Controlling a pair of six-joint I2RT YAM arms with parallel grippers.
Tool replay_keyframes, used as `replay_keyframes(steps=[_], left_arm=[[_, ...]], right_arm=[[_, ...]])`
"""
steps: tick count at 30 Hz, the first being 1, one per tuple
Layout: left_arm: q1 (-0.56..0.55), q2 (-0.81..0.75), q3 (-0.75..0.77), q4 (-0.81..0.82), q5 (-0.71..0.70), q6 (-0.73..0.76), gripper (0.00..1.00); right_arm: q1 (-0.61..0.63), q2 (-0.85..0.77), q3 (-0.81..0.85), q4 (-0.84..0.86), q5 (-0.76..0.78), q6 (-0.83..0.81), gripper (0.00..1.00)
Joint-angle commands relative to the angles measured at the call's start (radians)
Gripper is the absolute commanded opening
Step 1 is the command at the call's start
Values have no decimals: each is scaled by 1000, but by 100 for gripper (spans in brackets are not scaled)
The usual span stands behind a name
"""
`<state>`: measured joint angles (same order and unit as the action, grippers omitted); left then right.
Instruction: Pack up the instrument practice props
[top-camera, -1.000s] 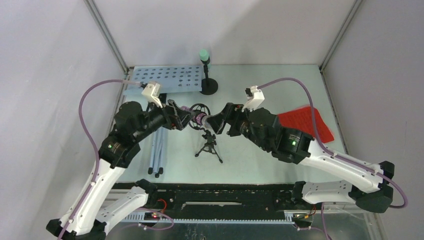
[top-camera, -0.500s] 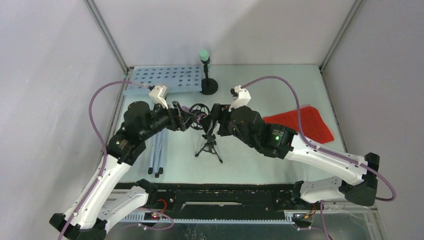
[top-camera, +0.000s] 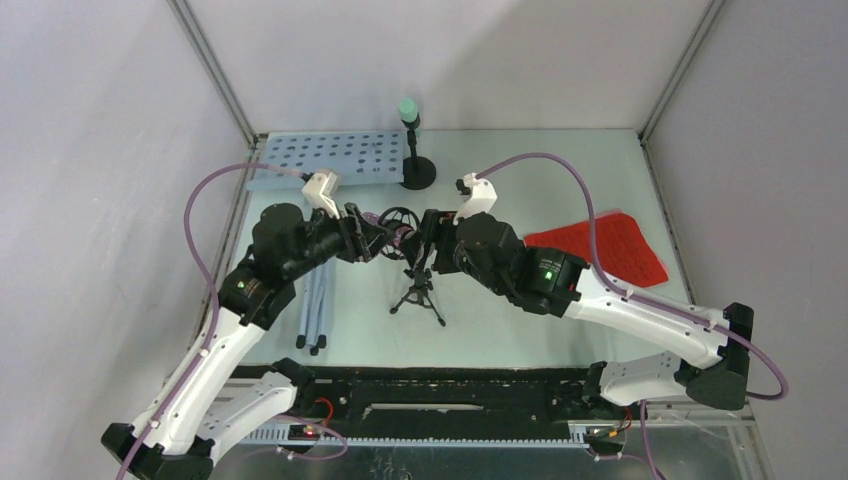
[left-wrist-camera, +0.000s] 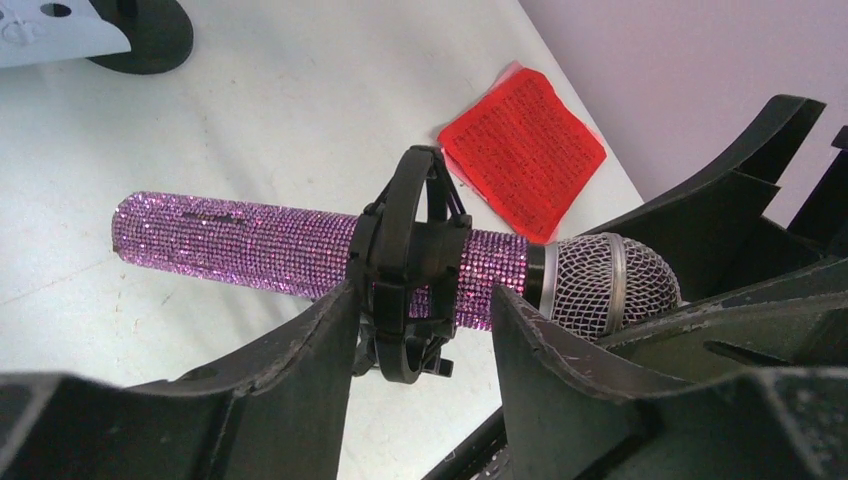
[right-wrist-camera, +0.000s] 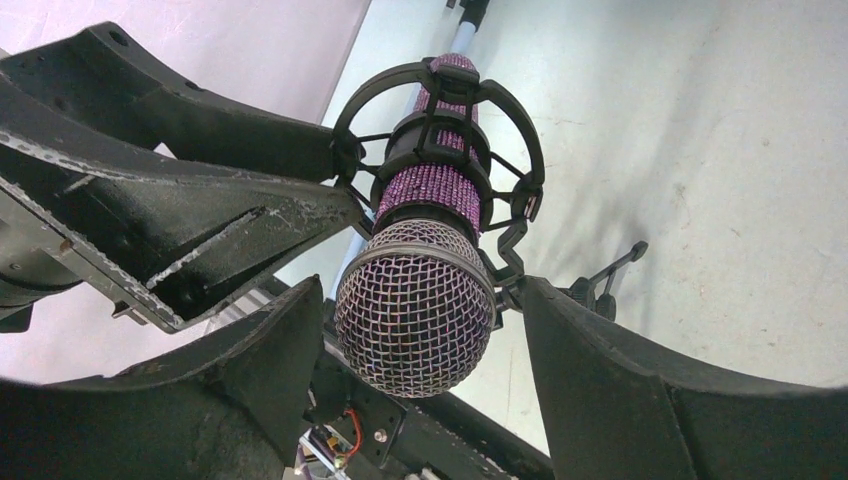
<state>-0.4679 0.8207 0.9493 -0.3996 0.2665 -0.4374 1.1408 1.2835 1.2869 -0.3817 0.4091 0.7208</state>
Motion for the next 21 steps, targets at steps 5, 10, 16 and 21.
replay_keyframes(steps=[5, 10, 16, 21], left_arm=[[8, 12, -25, 82, 10, -11, 45], [8, 10, -33, 85, 14, -12, 34], [9, 8, -44, 91, 14, -12, 23], [11, 8, -47, 93, 14, -11, 15]], right_arm=[[9, 3, 38, 6, 4, 1, 75], [7, 7, 38, 6, 1, 2, 76], [3, 14, 37, 14, -3, 1, 84], [-7, 18, 37, 31, -19, -1, 79]])
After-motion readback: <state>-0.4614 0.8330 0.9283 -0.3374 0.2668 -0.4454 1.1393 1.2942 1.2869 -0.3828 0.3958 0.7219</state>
